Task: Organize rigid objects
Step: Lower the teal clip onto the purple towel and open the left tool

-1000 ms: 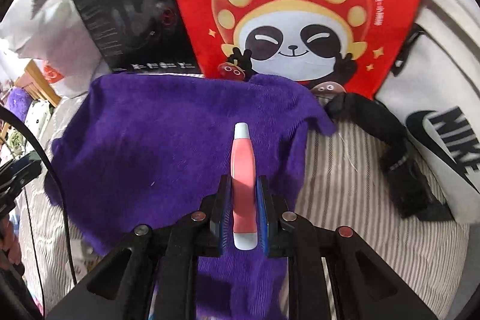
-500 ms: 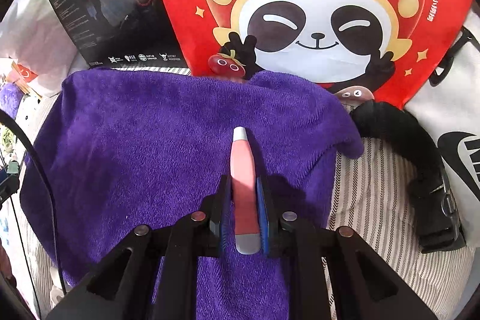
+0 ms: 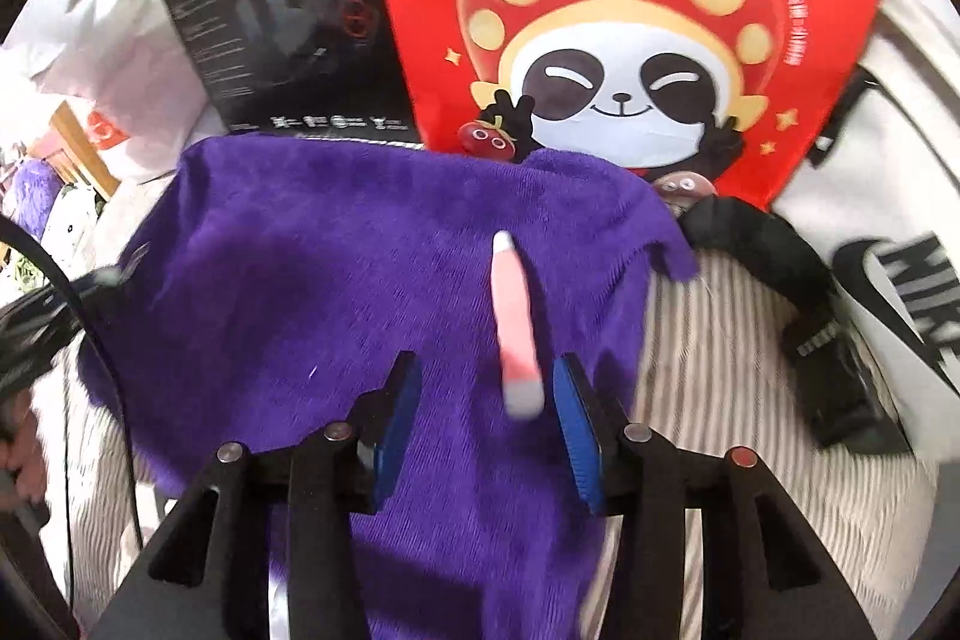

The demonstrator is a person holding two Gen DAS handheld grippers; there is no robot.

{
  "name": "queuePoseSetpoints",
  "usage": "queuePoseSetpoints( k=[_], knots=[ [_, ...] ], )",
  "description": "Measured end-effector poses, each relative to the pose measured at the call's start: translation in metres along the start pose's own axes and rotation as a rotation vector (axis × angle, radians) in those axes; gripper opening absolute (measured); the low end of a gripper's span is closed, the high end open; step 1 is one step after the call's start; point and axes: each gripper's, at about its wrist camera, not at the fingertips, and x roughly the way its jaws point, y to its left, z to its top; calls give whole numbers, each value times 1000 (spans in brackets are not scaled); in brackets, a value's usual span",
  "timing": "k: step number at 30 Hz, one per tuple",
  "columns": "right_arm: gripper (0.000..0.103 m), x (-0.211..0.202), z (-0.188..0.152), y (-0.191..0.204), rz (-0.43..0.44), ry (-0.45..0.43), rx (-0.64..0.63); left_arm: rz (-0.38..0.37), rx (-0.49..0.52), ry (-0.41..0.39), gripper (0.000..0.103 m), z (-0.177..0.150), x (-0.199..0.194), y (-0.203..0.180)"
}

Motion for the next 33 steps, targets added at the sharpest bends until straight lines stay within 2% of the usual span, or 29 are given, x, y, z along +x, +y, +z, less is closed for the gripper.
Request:
queuePoseSetpoints(
  k=[7, 12, 17, 20, 28, 33],
  knots=[
    [50, -51, -47, 6, 52, -55, 66, 43, 22, -6, 39, 18, 29, -7],
    [50, -71, -77, 11, 80, -55, 90, 88, 61, 18, 39, 33, 48, -18],
    [50, -79, -92, 10, 90, -49, 109, 136, 59, 72, 39, 37, 66, -22],
    [50, -82, -100, 8, 96, -42, 126, 141, 52, 75, 39, 34, 69, -22],
    [51, -94, -123, -2, 101, -34, 162, 195, 110, 92, 40, 33, 76, -38],
    [51, -100, -131, -5, 107, -33, 176, 174, 116, 123, 51, 29, 76, -41]
  ],
)
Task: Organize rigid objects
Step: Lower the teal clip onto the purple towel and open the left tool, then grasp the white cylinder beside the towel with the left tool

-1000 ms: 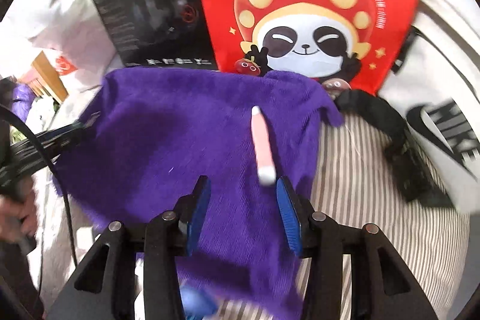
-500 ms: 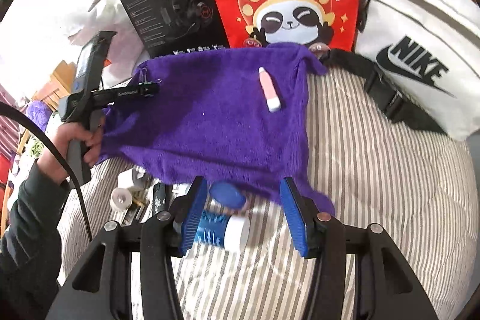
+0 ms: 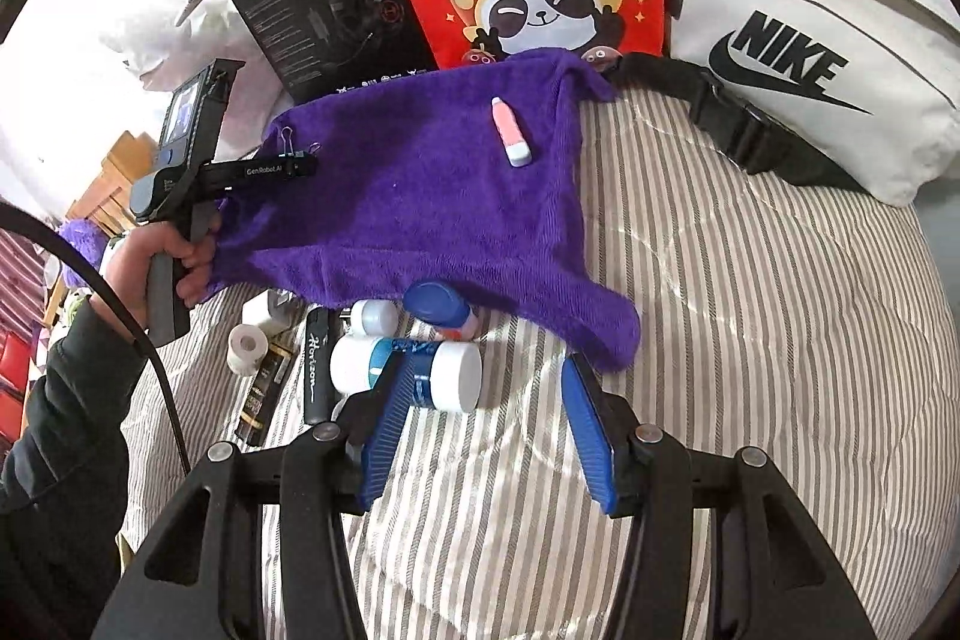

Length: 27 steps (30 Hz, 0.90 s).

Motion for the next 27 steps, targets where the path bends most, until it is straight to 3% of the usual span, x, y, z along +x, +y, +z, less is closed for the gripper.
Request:
queuePoseSetpoints(
  k=[4, 10, 14, 19, 23, 27],
  knots=[
    [51, -7, -3, 2, 6, -12, 3, 3, -3, -1, 51, -17, -13, -1],
    [51, -19, -9, 6, 2, -31, 9, -5, -4, -40, 51, -49, -63, -8],
    [52, -25, -15, 7, 4, -37, 20, -49, 29, -57, 51, -80, -99, -22],
    [53, -30, -23, 13, 8, -36, 12, -163, -11, -4, 51, -116, -115, -39],
    [53, -34, -30, 18, 14, -36, 0, -166, -72, 43, 51, -128, -110, -37],
    [58, -37, -36, 23, 20, -37, -12, -236, -174, 107, 51, -145, -102, -24]
  ],
)
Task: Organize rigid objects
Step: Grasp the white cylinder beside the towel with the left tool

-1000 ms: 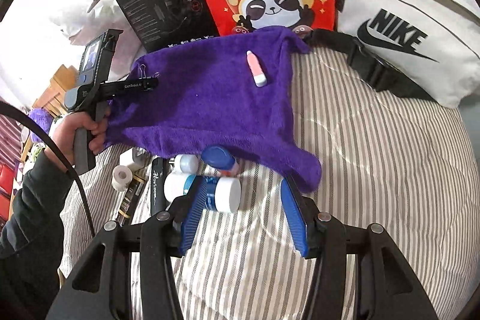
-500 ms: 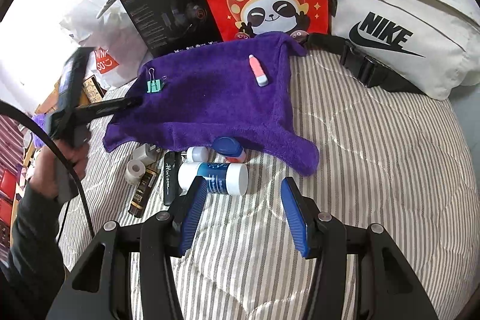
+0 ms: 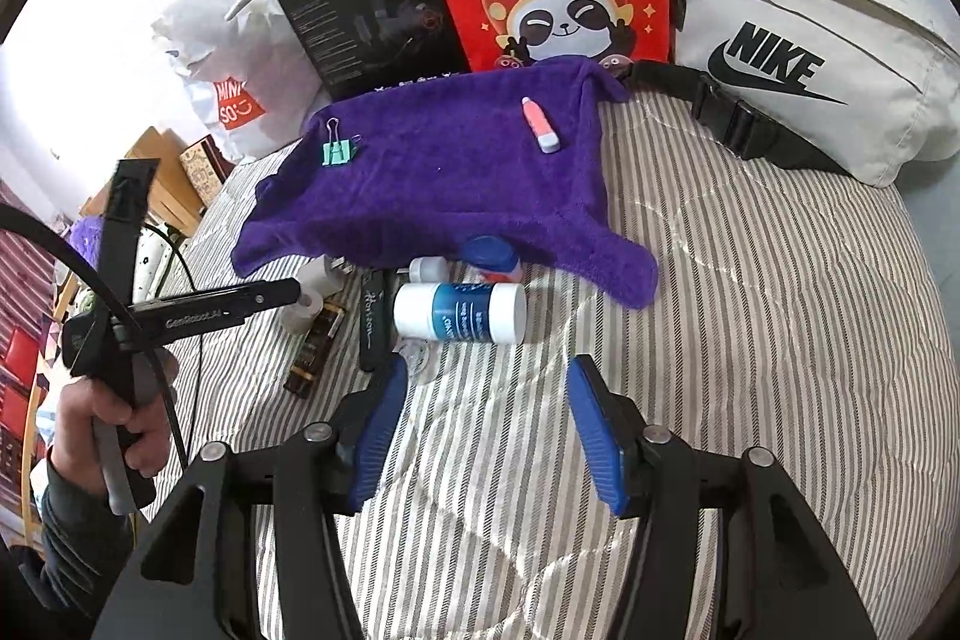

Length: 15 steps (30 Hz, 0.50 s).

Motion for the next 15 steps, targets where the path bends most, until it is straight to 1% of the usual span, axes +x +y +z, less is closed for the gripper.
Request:
queuePoseSetpoints(
  k=[2, 6, 7, 8, 10, 12, 15],
  knots=[
    [58, 1, -2, 2, 3, 6, -4, -18, -21, 30, 51, -3, 7, 1],
    [58, 5, -4, 4, 10, 18, -9, -24, -40, 48, 49, -7, 18, -2],
    [58, 6, -5, 4, 13, 22, -9, -11, -46, 45, 48, -7, 20, -3],
    [58, 6, -5, 4, 13, 26, -9, -7, -45, 35, 37, -6, 22, -5],
    [58, 8, -6, 5, 14, 31, -11, -13, -29, 39, 38, -7, 23, -7],
    [58, 8, -7, 4, 16, 34, -11, 21, 1, 18, 37, -9, 19, -6],
    [58, 9, -8, 1, 11, 37, -11, 134, 84, -26, 37, -15, 8, -1]
  ],
)
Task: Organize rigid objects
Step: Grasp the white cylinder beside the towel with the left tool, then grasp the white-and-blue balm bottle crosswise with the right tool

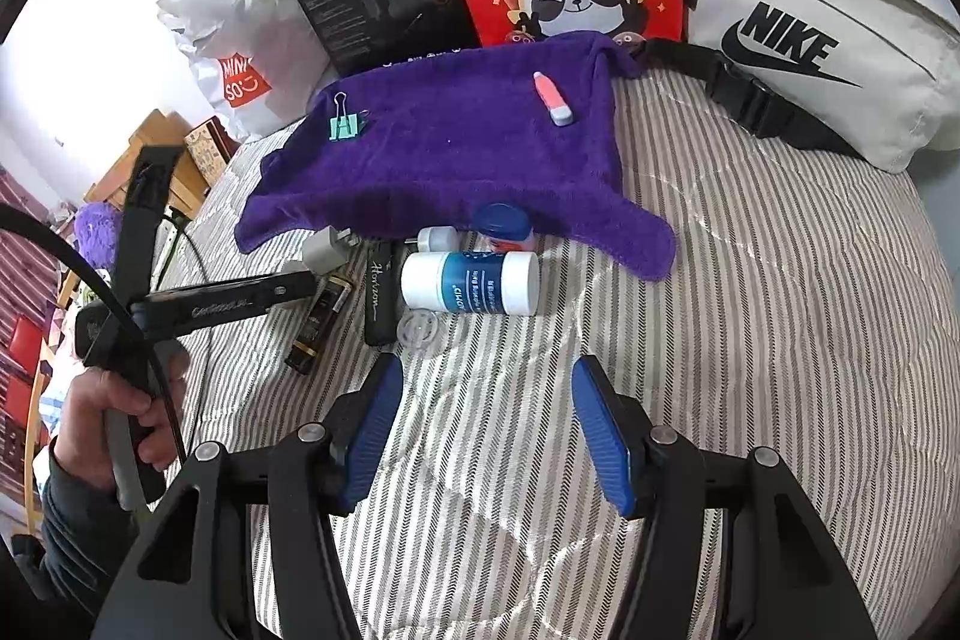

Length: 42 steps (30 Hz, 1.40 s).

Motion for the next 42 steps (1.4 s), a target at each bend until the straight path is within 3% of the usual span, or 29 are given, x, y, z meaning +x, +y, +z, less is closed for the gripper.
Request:
queuePoseSetpoints(
  k=[4, 10, 18, 22, 24, 28, 32, 34, 42],
  knots=[
    [58, 2, 0, -5, -4, 3, 13, 102, 70, -40, 38, -9, -7, 15],
    [58, 11, -1, -8, -10, 19, 24, 125, 90, -55, 40, -15, -4, 23],
    [58, 22, -2, -2, -44, 54, 1, 124, -10, -76, 42, -15, -5, 32],
    [58, 28, 1, 3, -37, 54, -5, 146, -16, -111, 30, -22, -6, 34],
    [59, 33, 4, 8, -30, 50, -14, 137, 2, -117, 30, -24, -8, 36],
    [62, 48, 16, 18, -43, 43, -13, 133, 19, -127, 30, -29, -10, 39],
    [83, 61, 26, 29, -79, 14, -5, 129, 23, -127, 30, -27, -9, 37],
    [87, 66, 29, 35, -122, -1, -25, 123, 24, -130, 30, -27, -10, 38],
    [89, 99, 36, 36, -197, 42, 2, 120, 34, -136, 30, -28, -11, 37]
  ],
)
